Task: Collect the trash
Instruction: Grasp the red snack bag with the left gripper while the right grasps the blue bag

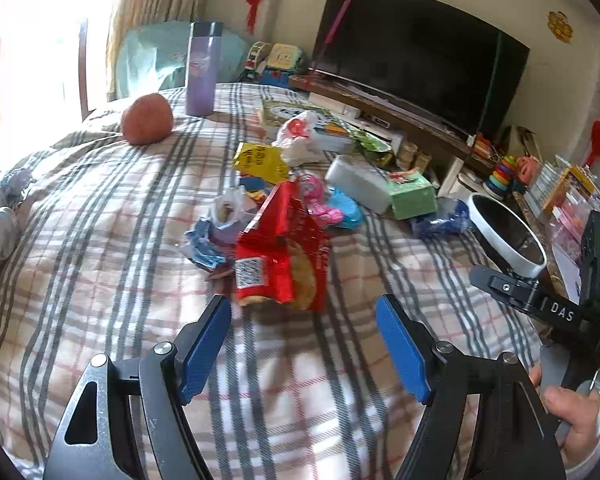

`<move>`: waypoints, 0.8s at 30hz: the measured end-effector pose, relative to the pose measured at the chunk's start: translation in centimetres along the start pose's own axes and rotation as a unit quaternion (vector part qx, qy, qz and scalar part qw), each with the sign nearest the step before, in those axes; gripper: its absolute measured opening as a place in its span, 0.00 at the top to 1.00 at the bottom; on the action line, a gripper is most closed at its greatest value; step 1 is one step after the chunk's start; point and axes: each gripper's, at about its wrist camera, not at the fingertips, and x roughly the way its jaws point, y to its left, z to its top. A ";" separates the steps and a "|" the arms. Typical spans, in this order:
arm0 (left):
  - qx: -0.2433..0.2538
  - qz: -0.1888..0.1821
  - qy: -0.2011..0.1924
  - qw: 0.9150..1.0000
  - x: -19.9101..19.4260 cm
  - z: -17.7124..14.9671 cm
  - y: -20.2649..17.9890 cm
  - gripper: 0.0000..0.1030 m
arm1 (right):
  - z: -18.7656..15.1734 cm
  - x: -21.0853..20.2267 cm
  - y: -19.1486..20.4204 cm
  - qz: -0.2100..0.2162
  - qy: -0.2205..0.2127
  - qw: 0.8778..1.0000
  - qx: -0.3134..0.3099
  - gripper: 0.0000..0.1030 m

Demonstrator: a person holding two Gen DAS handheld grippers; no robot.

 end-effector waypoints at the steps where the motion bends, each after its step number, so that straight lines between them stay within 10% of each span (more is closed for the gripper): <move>1: 0.000 0.002 0.000 1.000 0.3 0.2 0.1 0.28 | 0.1 0.1 0.0 0.001 0.000 1.000 0.001 0.10; 12: -0.005 0.001 0.021 1.000 4.3 2.5 1.0 0.31 | 3.0 1.6 -1.3 -0.011 -0.010 1.000 0.015 0.10; 17: 0.004 -0.028 0.045 0.999 6.8 3.3 0.5 0.69 | 5.0 3.1 -2.5 -0.011 -0.015 0.999 0.039 0.11; 24: 0.032 -0.052 0.053 0.997 8.6 3.7 -0.9 0.75 | 7.0 6.5 -4.7 0.008 0.003 0.995 0.101 0.30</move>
